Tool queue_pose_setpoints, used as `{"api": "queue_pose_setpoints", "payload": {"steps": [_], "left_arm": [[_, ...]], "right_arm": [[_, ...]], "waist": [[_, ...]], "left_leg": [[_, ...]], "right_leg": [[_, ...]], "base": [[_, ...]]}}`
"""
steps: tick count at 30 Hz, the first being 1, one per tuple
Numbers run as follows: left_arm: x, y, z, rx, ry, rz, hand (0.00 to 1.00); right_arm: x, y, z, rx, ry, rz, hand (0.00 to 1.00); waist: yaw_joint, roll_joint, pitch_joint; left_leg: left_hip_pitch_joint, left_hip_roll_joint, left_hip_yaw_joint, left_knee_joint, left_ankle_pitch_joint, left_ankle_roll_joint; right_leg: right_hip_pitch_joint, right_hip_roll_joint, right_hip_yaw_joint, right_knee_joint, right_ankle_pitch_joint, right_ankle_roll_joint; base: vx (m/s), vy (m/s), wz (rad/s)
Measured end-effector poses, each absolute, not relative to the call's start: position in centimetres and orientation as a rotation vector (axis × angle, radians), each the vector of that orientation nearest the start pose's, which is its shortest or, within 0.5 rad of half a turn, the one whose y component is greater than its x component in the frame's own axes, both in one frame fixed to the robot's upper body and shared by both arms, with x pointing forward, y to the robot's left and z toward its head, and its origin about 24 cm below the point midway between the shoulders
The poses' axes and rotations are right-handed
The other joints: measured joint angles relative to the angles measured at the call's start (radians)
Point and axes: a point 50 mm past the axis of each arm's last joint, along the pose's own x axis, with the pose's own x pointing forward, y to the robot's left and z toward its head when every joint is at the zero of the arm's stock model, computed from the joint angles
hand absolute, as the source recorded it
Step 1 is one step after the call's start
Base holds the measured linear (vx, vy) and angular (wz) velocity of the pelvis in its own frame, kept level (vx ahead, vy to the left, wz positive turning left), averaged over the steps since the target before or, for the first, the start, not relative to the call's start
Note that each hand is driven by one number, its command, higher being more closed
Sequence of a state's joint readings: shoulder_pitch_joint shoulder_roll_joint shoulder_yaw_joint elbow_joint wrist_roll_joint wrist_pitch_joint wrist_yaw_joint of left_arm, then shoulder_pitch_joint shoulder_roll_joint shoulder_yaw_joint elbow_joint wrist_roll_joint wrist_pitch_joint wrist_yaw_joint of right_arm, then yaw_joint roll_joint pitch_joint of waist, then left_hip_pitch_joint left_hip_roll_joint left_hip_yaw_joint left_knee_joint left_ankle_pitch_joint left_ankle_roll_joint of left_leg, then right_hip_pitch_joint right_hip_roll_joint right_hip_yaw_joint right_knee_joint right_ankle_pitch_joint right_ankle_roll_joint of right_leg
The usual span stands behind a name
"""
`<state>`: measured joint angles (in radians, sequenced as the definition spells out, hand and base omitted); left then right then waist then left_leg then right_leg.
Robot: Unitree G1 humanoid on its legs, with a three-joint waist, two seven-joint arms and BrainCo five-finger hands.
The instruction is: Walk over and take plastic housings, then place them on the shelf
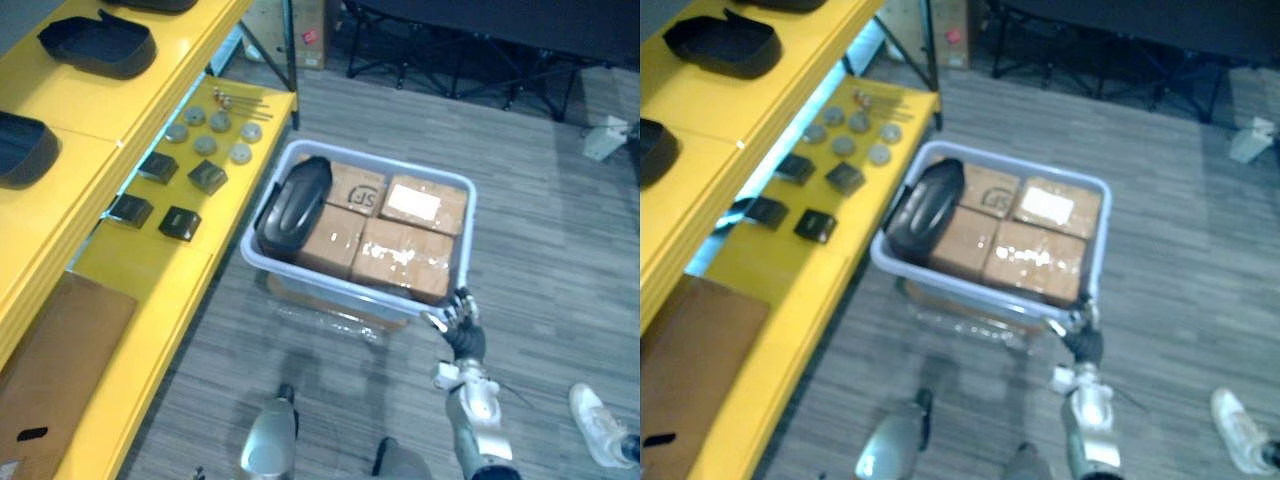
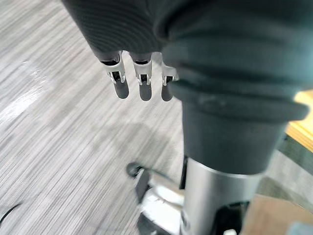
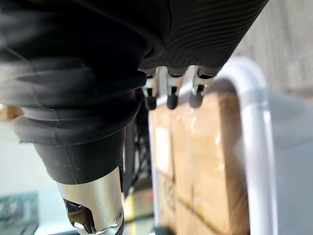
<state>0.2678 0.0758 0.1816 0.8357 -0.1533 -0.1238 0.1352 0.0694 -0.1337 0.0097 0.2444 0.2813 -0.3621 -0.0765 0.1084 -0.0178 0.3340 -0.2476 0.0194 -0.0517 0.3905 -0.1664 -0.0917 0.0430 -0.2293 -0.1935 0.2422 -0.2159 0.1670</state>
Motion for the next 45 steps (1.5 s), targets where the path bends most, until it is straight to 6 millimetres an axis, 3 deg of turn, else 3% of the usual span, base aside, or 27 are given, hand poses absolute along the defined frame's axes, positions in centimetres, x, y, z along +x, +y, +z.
{"api": "queue_pose_setpoints", "payload": {"steps": [2, 4, 6, 8, 10, 12, 15, 19, 23, 28, 31, 41, 45], "left_arm": [[8.0, 22.4, -14.2, -0.066, 0.9, 0.488, 0.0], [10.1, 22.6, -13.4, -0.086, 0.811, 0.493, 0.0], [11.3, 22.8, -12.8, -0.059, 0.765, 0.471, 0.0], [12.2, 23.2, -12.3, -0.039, 0.734, 0.467, 0.0], [13.3, 23.0, -12.0, -0.037, 0.719, 0.464, 0.0], [13.5, 22.8, -12.0, -0.036, 0.724, 0.45, 0.0], [13.4, 22.5, -12.2, -0.034, 0.745, 0.436, 0.0], [13.1, 22.0, -12.6, -0.048, 0.765, 0.431, 0.0], [12.6, 21.8, -13.0, -0.061, 0.785, 0.411, 0.0], [12.1, 21.5, -13.5, -0.111, 0.792, 0.402, 0.0], [12.0, 20.5, -13.7, -0.141, 0.792, 0.386, 0.0], [11.9, 19.6, -14.0, -0.209, 0.773, 0.376, 0.0], [12.3, 18.6, -14.1, -0.263, 0.77, 0.368, 0.0]], "right_arm": [[23.1, -17.8, 2.9, 0.123, -0.163, -0.009, 0.0], [23.1, -16.0, 6.1, 0.098, -0.324, 0.136, 0.0], [24.0, -14.9, 8.8, 0.104, -0.448, 0.168, 0.0], [25.2, -14.3, 11.8, 0.13, -0.568, 0.155, 0.0], [27.3, -14.3, 14.6, 0.175, -0.621, 0.076, 0.0], [28.8, -14.6, 16.0, 0.219, -0.615, -0.017, 0.0], [32.1, -16.4, 16.5, 0.272, -0.521, -0.209, 0.0], [35.8, -20.1, 16.4, 0.264, -0.362, -0.432, 0.0], [38.4, -24.4, 19.0, 0.279, -0.291, -0.587, 0.0], [39.0, -27.5, 21.2, 0.285, -0.253, -0.709, 0.0], [38.7, -29.3, 20.8, 0.256, -0.188, -0.774, 0.0], [37.7, -33.1, 21.3, 0.256, -0.055, -0.926, 0.0], [37.4, -34.0, 22.4, 0.244, -0.066, -0.946, 0.0]], "waist": [[-0.013, -0.002, 0.009], [-0.012, -0.023, 0.024], [-0.009, -0.037, 0.038], [-0.001, -0.045, 0.07], [0.027, -0.044, 0.095], [0.049, -0.038, 0.113], [0.055, -0.029, 0.123], [0.093, -0.008, 0.146], [0.145, 0.026, 0.166], [0.194, 0.048, 0.178], [0.22, 0.071, 0.19], [0.265, 0.082, 0.192], [0.281, 0.122, 0.198]], "left_leg": [[-0.002, 0.001, -0.022, -0.005, 0.0, 0.0], [-0.006, 0.003, -0.032, -0.02, 0.013, 0.005], [-0.019, 0.004, -0.052, -0.031, 0.025, 0.004], [-0.022, -0.001, -0.068, -0.032, 0.034, 0.006], [-0.034, -0.006, -0.08, -0.033, 0.046, 0.011], [-0.036, -0.012, -0.087, -0.031, 0.052, 0.013], [-0.072, -0.023, -0.127, -0.031, 0.073, 0.011], [-0.105, -0.03, -0.163, -0.033, 0.096, 0.006], [-0.141, -0.034, -0.214, -0.056, 0.137, -0.002], [-0.173, -0.036, -0.249, -0.114, 0.19, -0.011], [-0.189, -0.038, -0.27, -0.128, 0.207, -0.016], [-0.218, -0.042, -0.311, -0.153, 0.236, -0.03], [-0.244, -0.042, -0.325, -0.155, 0.246, -0.038]], "right_leg": [[0.005, 0.011, -0.013, -0.001, 0.002, -0.001], [0.001, 0.017, -0.029, 0.0, 0.005, -0.006], [-0.009, 0.022, -0.037, 0.004, 0.015, -0.017], [-0.008, 0.022, -0.049, 0.014, 0.019, -0.022], [-0.017, 0.017, -0.052, 0.027, 0.021, -0.025], [-0.016, 0.015, -0.054, 0.029, 0.021, -0.025], [-0.026, 0.019, -0.084, 0.029, 0.021, -0.025], [-0.037, 0.029, -0.114, 0.029, 0.02, -0.025], [-0.054, 0.039, -0.168, 0.03, 0.019, -0.028], [-0.097, 0.038, -0.211, 0.045, 0.013, -0.036], [-0.115, 0.037, -0.229, 0.064, 0.005, -0.04], [-0.156, 0.027, -0.274, 0.122, -0.033, -0.044], [-0.189, 0.025, -0.278, 0.152, -0.045, -0.048]], "base": [[-0.03, -0.032, 0.08], [-0.05, -0.037, 0.15], [-0.08, -0.008, 0.21], [-0.1, 0.014, 0.25], [-0.11, 0.029, 0.2], [-0.09, 0.022, 0.16], [-0.08, -0.001, 0.34], [-0.07, -0.026, 0.26], [-0.05, -0.057, 0.35], [-0.04, -0.045, 0.24], [-0.03, -0.028, 0.19], [-0.03, -0.036, 0.12], [-0.02, -0.018, 0.06]]}}
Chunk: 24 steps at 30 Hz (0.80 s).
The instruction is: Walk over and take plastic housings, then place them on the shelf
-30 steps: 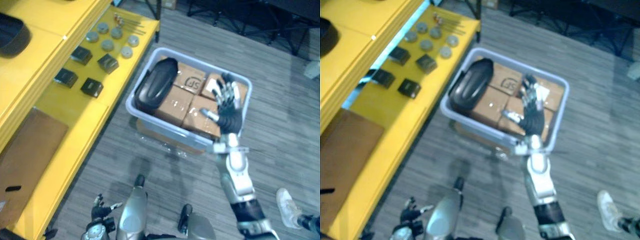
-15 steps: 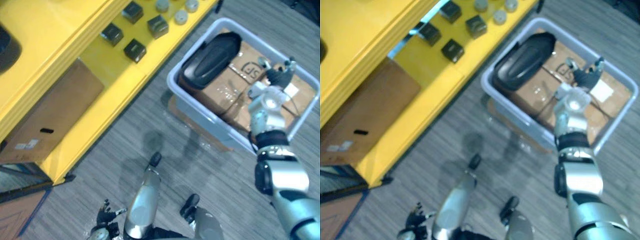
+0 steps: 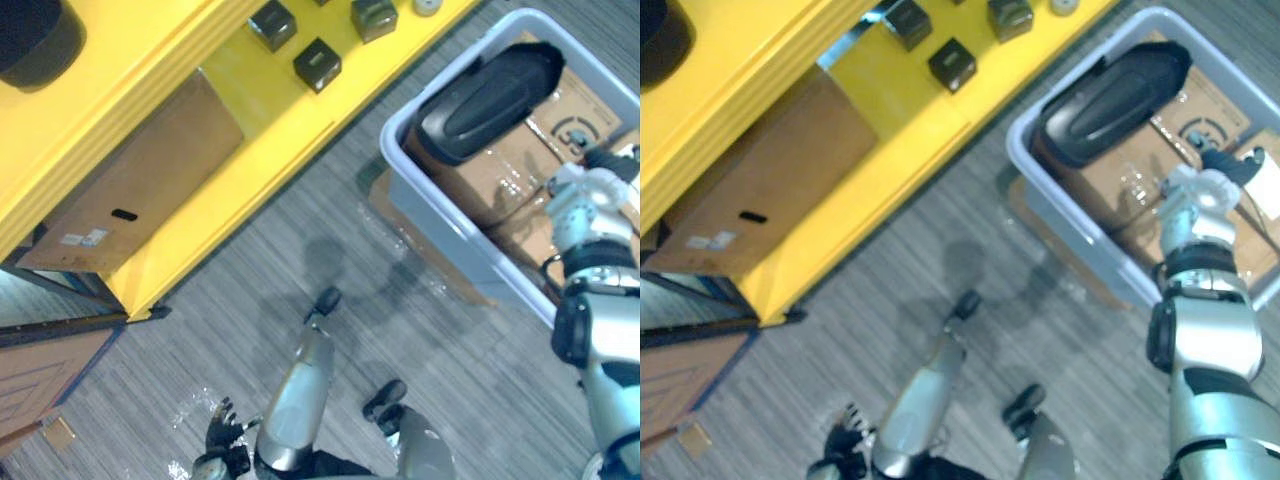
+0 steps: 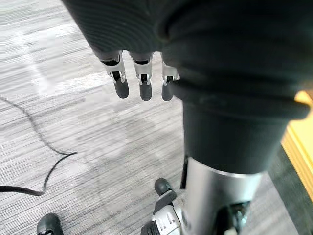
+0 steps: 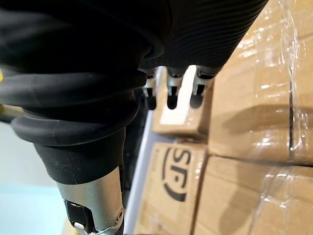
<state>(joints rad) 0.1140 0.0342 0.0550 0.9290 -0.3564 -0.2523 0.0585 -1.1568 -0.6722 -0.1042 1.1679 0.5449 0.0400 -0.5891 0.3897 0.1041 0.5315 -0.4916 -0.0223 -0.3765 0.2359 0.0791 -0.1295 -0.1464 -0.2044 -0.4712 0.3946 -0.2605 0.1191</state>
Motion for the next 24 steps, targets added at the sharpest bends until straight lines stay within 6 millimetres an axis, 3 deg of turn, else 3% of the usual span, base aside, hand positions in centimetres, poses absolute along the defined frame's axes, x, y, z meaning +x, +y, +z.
{"api": "queue_pose_setpoints", "payload": {"steps": [4, 10, 15, 20, 24], "left_arm": [[12.3, 17.6, -14.2, -0.264, 0.775, 0.326, 0.0], [11.7, 17.4, -14.6, -0.295, 0.799, 0.323, 0.0], [12.1, 16.9, -14.5, -0.289, 0.784, 0.284, 0.0], [12.7, 16.5, -14.5, -0.292, 0.784, 0.273, 0.0], [12.7, 16.5, -14.5, -0.294, 0.785, 0.27, 0.0]], "right_arm": [[37.4, -34.1, 22.2, 0.215, -0.055, -0.95, 0.0], [37.9, -33.2, 24.7, 0.195, -0.128, -0.92, 0.0], [38.1, -32.9, 25.7, 0.145, -0.166, -0.91, 0.0], [38.3, -32.1, 27.3, 0.105, -0.21, -0.909, 0.0], [38.4, -31.8, 27.3, 0.083, -0.19, -0.906, 0.0]], "waist": [[0.025, 0.033, -0.006], [0.04, 0.034, -0.006], [0.063, 0.037, -0.007], [0.09, 0.069, -0.011], [0.096, 0.071, -0.01]], "left_leg": [[-0.007, -0.002, -0.004, 0.0, 0.003, -0.003], [-0.018, 0.0, -0.015, 0.002, 0.004, -0.005], [-0.033, -0.002, -0.028, 0.015, 0.003, -0.005], [-0.053, -0.002, -0.04, 0.021, 0.007, -0.011], [-0.055, -0.006, -0.053, 0.02, 0.01, -0.015]], "right_leg": [[-0.019, -0.007, 0.0, 0.031, -0.018, 0.001], [-0.029, -0.006, -0.016, 0.048, -0.033, -0.006], [-0.04, -0.007, -0.026, 0.066, -0.049, -0.011], [-0.062, -0.007, -0.034, 0.088, -0.055, -0.013], [-0.061, -0.012, -0.047, 0.105, -0.068, -0.016]], "base": [[-0.02, -0.024, 0.03], [-0.01, -0.035, 0.05], [-0.04, -0.022, 0.07], [-0.03, -0.011, 0.04], [-0.02, -0.017, 0.1]]}}
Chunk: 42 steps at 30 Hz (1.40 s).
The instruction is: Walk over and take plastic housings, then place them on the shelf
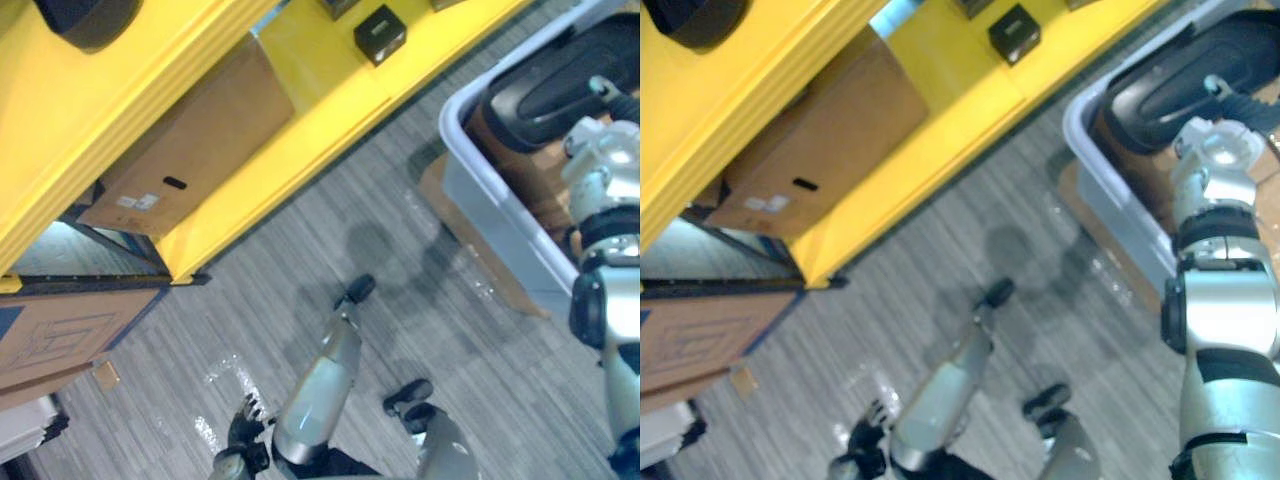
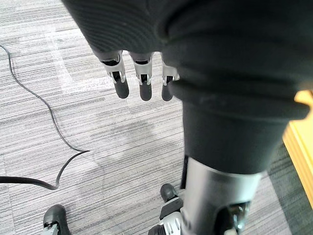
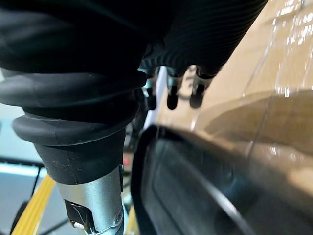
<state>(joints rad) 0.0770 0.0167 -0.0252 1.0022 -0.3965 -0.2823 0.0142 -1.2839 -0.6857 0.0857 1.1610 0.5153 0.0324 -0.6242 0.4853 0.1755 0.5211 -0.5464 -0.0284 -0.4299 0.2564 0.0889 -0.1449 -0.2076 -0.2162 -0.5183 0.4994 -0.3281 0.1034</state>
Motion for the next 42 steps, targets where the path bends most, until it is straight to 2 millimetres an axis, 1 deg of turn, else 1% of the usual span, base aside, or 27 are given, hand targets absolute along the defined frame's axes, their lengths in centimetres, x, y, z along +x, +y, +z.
{"api": "queue_pose_setpoints", "payload": {"steps": [3, 6, 9, 13, 18, 19, 20, 22, 25, 28, 32, 35, 39, 42], "left_arm": [[12.6, 16.4, -14.5, -0.317, 0.784, 0.273, 0.0], [12.6, 15.9, -14.6, -0.325, 0.788, 0.244, 0.0], [12.6, 15.5, -14.6, -0.339, 0.79, 0.234, 0.0], [12.6, 15.2, -14.6, -0.365, 0.789, 0.244, 0.0], [12.7, 15.1, -14.6, -0.383, 0.782, 0.251, 0.0], [12.8, 15.1, -14.6, -0.383, 0.781, 0.25, 0.0], [12.8, 15.1, -14.5, -0.383, 0.78, 0.247, 0.0], [13.3, 14.9, -14.4, -0.383, 0.773, 0.237, 0.0], [13.6, 14.9, -14.4, -0.408, 0.776, 0.251, 0.0], [13.5, 14.9, -14.5, -0.408, 0.784, 0.25, 0.0], [13.4, 14.6, -14.6, -0.408, 0.788, 0.225, 0.0], [13.4, 14.4, -14.5, -0.438, 0.783, 0.223, 0.0], [13.4, 14.3, -14.5, -0.445, 0.781, 0.216, 0.0], [13.4, 14.3, -14.5, -0.448, 0.779, 0.208, 0.0]], "right_arm": [[38.4, -31.8, 26.9, 0.06, -0.149, -0.922, 0.0], [38.4, -31.9, 26.5, 0.045, -0.114, -0.952, 0.0], [38.1, -32.3, 25.9, 0.04, -0.072, -1.026, 0.0], [37.7, -32.5, 25.9, 0.039, -0.065, -1.095, 0.0], [37.5, -32.6, 25.9, 0.041, -0.052, -1.144, 0.0], [37.5, -32.6, 25.9, 0.038, -0.042, -1.147, 1.0], [37.5, -32.6, 25.8, 0.038, -0.037, -1.147, 1.0], [37.5, -32.6, 25.7, 0.041, -0.026, -1.149, 1.0], [37.3, -32.9, 25.6, 0.038, -0.001, -1.162, 1.0], [37.1, -33.4, 25.6, 0.037, 0.024, -1.164, 1.0], [37.0, -33.7, 25.3, 0.021, 0.071, -1.161, 1.0], [37.1, -33.6, 25.5, -0.021, 0.092, -1.154, 1.0], [36.9, -33.8, 25.1, -0.11, 0.14, -1.16, 1.0], [36.8, -34.0, 25.2, -0.141, 0.147, -1.164, 1.0]], "waist": [[0.005, 0.0, 0.0], [0.009, 0.003, -0.002], [0.016, 0.01, -0.006], [0.031, 0.013, -0.008], [0.036, 0.015, -0.009], [0.04, 0.017, -0.011], [0.042, 0.02, -0.013], [0.05, 0.033, -0.022], [0.051, 0.04, -0.027], [0.051, 0.041, -0.027], [0.054, 0.057, -0.039], [0.057, 0.068, -0.046], [0.06, 0.07, -0.048], [0.06, 0.07, -0.048]], "left_leg": [[0.0, 0.0, -0.001, -0.001, 0.001, -0.002], [-0.005, 0.001, -0.001, -0.001, 0.002, -0.004], [-0.018, 0.001, -0.002, -0.001, 0.003, -0.005], [-0.024, 0.001, -0.002, 0.001, 0.004, -0.005], [-0.036, 0.002, -0.002, 0.015, 0.003, -0.005], [-0.036, 0.002, -0.002, 0.016, 0.003, -0.005], [-0.036, 0.003, -0.002, 0.016, 0.003, -0.005], [-0.036, 0.005, 0.0, 0.016, 0.003, -0.005], [-0.036, 0.007, 0.002, 0.014, 0.003, -0.004], [-0.038, 0.01, 0.006, 0.012, 0.003, -0.005], [-0.044, 0.01, 0.011, 0.01, 0.003, -0.005], [-0.044, 0.01, 0.019, 0.01, 0.003, -0.005], [-0.045, 0.01, 0.023, 0.01, 0.003, -0.005], [-0.045, 0.009, 0.022, 0.009, 0.003, -0.005]], "right_leg": [[-0.006, -0.004, -0.001, 0.018, -0.01, -0.002], [-0.016, -0.006, -0.001, 0.029, -0.015, -0.005], [-0.03, -0.006, -0.001, 0.031, -0.016, -0.005], [-0.035, -0.005, -0.002, 0.029, -0.016, -0.005], [-0.036, -0.001, -0.003, 0.027, -0.016, -0.005], [-0.036, -0.001, -0.003, 0.027, -0.015, -0.004], [-0.036, -0.001, -0.003, 0.027, -0.015, -0.004], [-0.037, 0.0, -0.002, 0.027, -0.013, -0.004], [-0.042, 0.0, -0.001, 0.029, -0.013, -0.004], [-0.049, 0.0, 0.003, 0.032, -0.013, -0.004], [-0.06, -0.005, 0.005, 0.038, -0.014, -0.005], [-0.067, -0.009, 0.012, 0.045, -0.016, -0.005], [-0.071, -0.011, 0.018, 0.049, -0.016, -0.005], [-0.07, -0.012, 0.016, 0.049, -0.016, -0.005]], "base": [[-0.01, -0.009, 0.02], [0.0, 0.0, 0.0], [0.0, 0.0, 0.0], [0.0, 0.0, 0.0], [0.0, 0.0, 0.0], [0.0, 0.0, 0.0], [0.0, 0.0, 0.0], [-0.02, 0.005, -0.04], [-0.01, -0.004, -0.03], [0.0, -0.01, -0.06], [0.0, 0.0, 0.0], [0.01, -0.003, -0.06], [0.0, 0.0, -0.03], [0.0, 0.0, 0.0]]}}
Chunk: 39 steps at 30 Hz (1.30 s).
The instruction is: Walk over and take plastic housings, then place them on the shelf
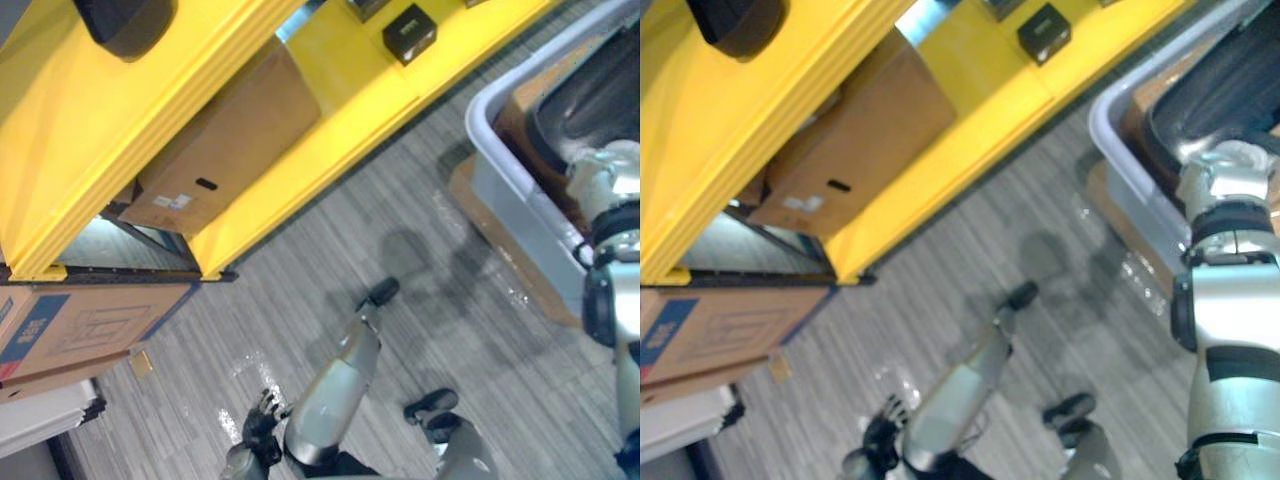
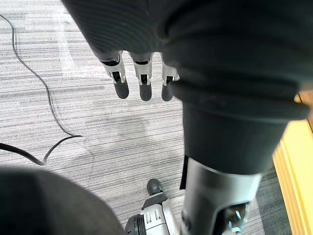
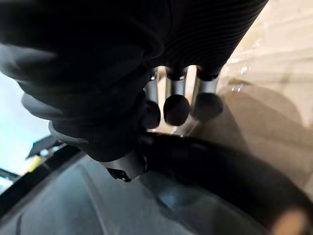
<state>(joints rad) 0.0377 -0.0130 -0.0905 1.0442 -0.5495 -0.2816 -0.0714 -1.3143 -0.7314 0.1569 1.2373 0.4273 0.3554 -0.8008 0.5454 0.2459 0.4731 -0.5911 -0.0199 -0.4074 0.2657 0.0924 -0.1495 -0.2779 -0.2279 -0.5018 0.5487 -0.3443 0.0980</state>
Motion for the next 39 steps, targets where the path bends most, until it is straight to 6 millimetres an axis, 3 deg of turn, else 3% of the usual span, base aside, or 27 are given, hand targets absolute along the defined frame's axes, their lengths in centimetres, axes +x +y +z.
{"api": "queue_pose_setpoints", "payload": {"steps": [6, 13, 15, 18, 19, 20, 22, 25, 28, 34, 39], "left_arm": [[13.5, 14.3, -14.5, -0.449, 0.767, 0.2, 0.0], [15.0, 15.1, -13.1, -0.414, 0.623, 0.235, 0.0], [16.7, 15.9, -11.7, -0.396, 0.518, 0.259, 0.0], [20.4, 17.9, -7.6, -0.358, 0.296, 0.267, 0.0], [21.7, 18.6, -5.5, -0.345, 0.189, 0.265, 0.0], [22.3, 18.8, -4.4, -0.342, 0.14, 0.262, 0.0], [23.7, 19.1, -0.5, -0.337, -0.032, 0.23, 0.0], [24.7, 18.4, 2.7, -0.329, -0.156, 0.189, 0.0], [26.1, 17.8, 4.8, -0.315, -0.205, 0.133, 0.0], [29.7, 16.0, 9.1, -0.253, -0.269, 0.029, 0.0], [32.2, 13.6, 10.5, -0.214, -0.234, -0.054, 0.0]], "right_arm": [[36.8, -34.3, 25.2, -0.234, 0.158, -1.149, 1.0], [36.5, -35.4, 26.8, -0.51, 0.127, -1.073, 1.0], [36.8, -35.1, 27.6, -0.605, 0.088, -1.024, 1.0], [37.1, -34.6, 28.0, -0.68, 0.053, -0.963, 1.0], [37.3, -34.3, 28.0, -0.718, 0.041, -0.938, 1.0], [37.4, -34.2, 28.0, -0.735, 0.034, -0.925, 1.0], [37.7, -33.5, 27.6, -0.789, 0.016, -0.864, 1.0], [37.9, -32.9, 26.8, -0.843, 0.008, -0.799, 1.0], [38.0, -32.6, 24.6, -0.895, 0.068, -0.735, 1.0], [38.9, -30.2, 20.9, -0.796, 0.107, -0.646, 1.0], [39.7, -27.6, 20.2, -0.769, 0.035, -0.644, 1.0]], "waist": [[-0.003, 0.0, 0.0], [-0.024, -0.006, 0.004], [-0.049, -0.022, 0.009], [-0.082, -0.056, 0.031], [-0.097, -0.076, 0.03], [-0.107, -0.084, 0.031], [-0.134, -0.113, 0.032], [-0.169, -0.129, 0.031], [-0.188, -0.15, 0.029], [-0.239, -0.191, 0.023], [-0.277, -0.213, 0.018]], "left_leg": [[0.0, 0.0, -0.005, -0.003, 0.003, -0.002], [0.032, 0.011, 0.0, -0.014, 0.005, -0.003], [0.033, 0.018, 0.008, -0.013, 0.005, -0.003], [0.051, 0.035, 0.03, -0.013, 0.005, -0.003], [0.055, 0.039, 0.038, -0.012, 0.005, -0.003], [0.058, 0.04, 0.04, -0.012, 0.005, -0.003], [0.071, 0.051, 0.066, -0.013, 0.004, -0.002], [0.086, 0.06, 0.091, -0.018, 0.005, 0.009], [0.101, 0.071, 0.12, -0.038, 0.014, 0.019], [0.103, 0.098, 0.166, -0.056, 0.024, 0.025], [0.121, 0.108, 0.196, -0.113, 0.054, 0.035]], "right_leg": [[0.004, 0.001, -0.008, -0.003, 0.0, 0.0], [0.054, 0.019, -0.015, -0.054, 0.021, 0.005], [0.057, 0.026, -0.013, -0.065, 0.031, 0.006], [0.072, 0.038, 0.002, -0.074, 0.042, 0.005], [0.072, 0.039, 0.01, -0.074, 0.043, 0.004], [0.072, 0.039, 0.012, -0.074, 0.044, 0.004], [0.071, 0.04, 0.036, -0.076, 0.049, 0.0], [0.07, 0.041, 0.056, -0.081, 0.062, 0.002], [0.069, 0.044, 0.076, -0.091, 0.076, 0.001], [0.061, 0.069, 0.121, -0.149, 0.129, 0.003], [0.042, 0.072, 0.151, -0.172, 0.155, 0.004]], "base": [[0.0, -0.003, 0.01], [0.0, -0.004, 0.0], [0.0, -0.001, -0.1], [-0.01, -0.009, -0.19], [-0.03, -0.005, -0.14], [-0.05, -0.005, -0.21], [-0.07, 0.013, -0.27], [-0.07, 0.026, -0.25], [-0.04, 0.01, -0.19], [0.0, 0.015, -0.25], [-0.02, 0.002, -0.18]]}}
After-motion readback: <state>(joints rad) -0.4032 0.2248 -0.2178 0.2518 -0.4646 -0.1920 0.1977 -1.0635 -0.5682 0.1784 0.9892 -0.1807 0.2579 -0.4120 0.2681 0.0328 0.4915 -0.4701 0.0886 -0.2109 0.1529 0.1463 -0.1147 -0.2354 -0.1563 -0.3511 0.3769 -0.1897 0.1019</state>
